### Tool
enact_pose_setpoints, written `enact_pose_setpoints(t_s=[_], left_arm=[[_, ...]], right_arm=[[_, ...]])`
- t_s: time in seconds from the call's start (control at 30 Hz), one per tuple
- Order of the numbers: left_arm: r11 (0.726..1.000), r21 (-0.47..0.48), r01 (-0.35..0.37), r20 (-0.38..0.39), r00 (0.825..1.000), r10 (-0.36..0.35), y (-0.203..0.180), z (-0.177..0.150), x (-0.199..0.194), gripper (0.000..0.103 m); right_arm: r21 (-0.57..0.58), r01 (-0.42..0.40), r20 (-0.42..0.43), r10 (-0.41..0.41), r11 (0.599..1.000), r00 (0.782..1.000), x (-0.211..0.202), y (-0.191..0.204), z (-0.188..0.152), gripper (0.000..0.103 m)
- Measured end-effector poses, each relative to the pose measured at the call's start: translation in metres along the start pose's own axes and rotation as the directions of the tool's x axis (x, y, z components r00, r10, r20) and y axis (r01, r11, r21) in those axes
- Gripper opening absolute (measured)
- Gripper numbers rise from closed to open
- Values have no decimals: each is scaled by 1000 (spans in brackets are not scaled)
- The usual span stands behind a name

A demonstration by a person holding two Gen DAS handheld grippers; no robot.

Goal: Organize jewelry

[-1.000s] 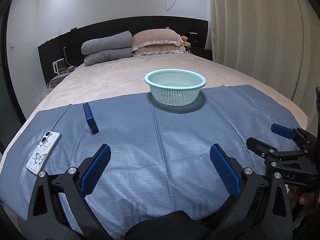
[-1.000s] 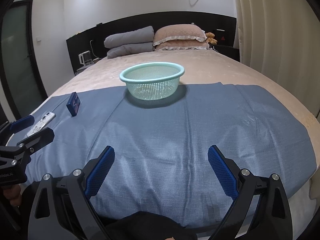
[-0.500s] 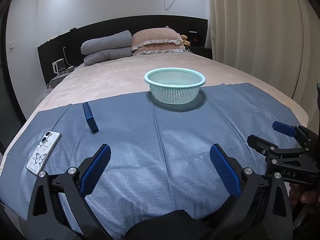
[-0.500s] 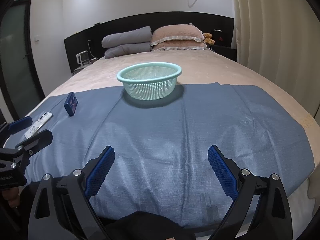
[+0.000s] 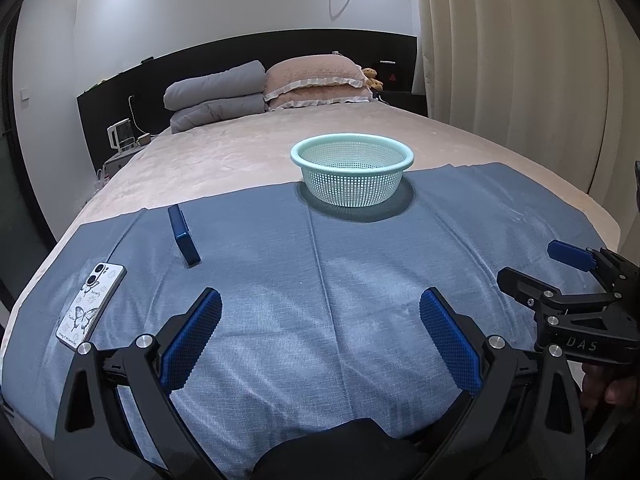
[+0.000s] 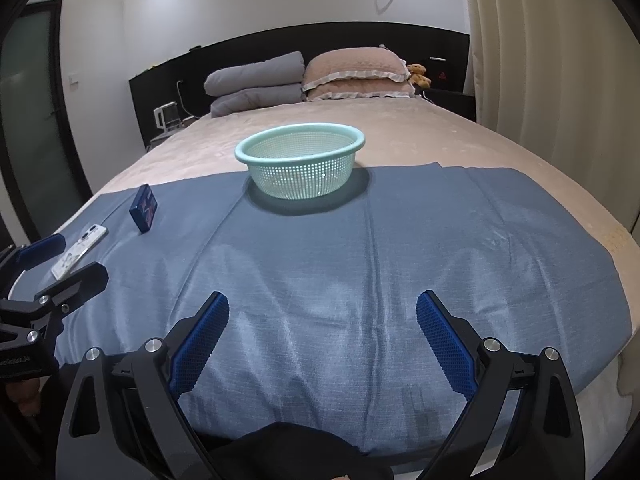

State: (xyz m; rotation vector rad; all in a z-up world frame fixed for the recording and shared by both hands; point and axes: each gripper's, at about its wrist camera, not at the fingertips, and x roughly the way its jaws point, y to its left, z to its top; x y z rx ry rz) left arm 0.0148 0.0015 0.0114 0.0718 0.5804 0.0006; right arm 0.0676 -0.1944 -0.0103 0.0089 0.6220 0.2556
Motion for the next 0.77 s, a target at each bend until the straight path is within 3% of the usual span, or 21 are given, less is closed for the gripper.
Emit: enact_pose_setpoints(t_s=[0.77], left_arm=[[1000, -13, 8, -19, 1000, -8, 1, -1, 4, 97]], right_arm=[[3, -5, -5, 5, 1000, 1000, 1, 0, 0, 92]])
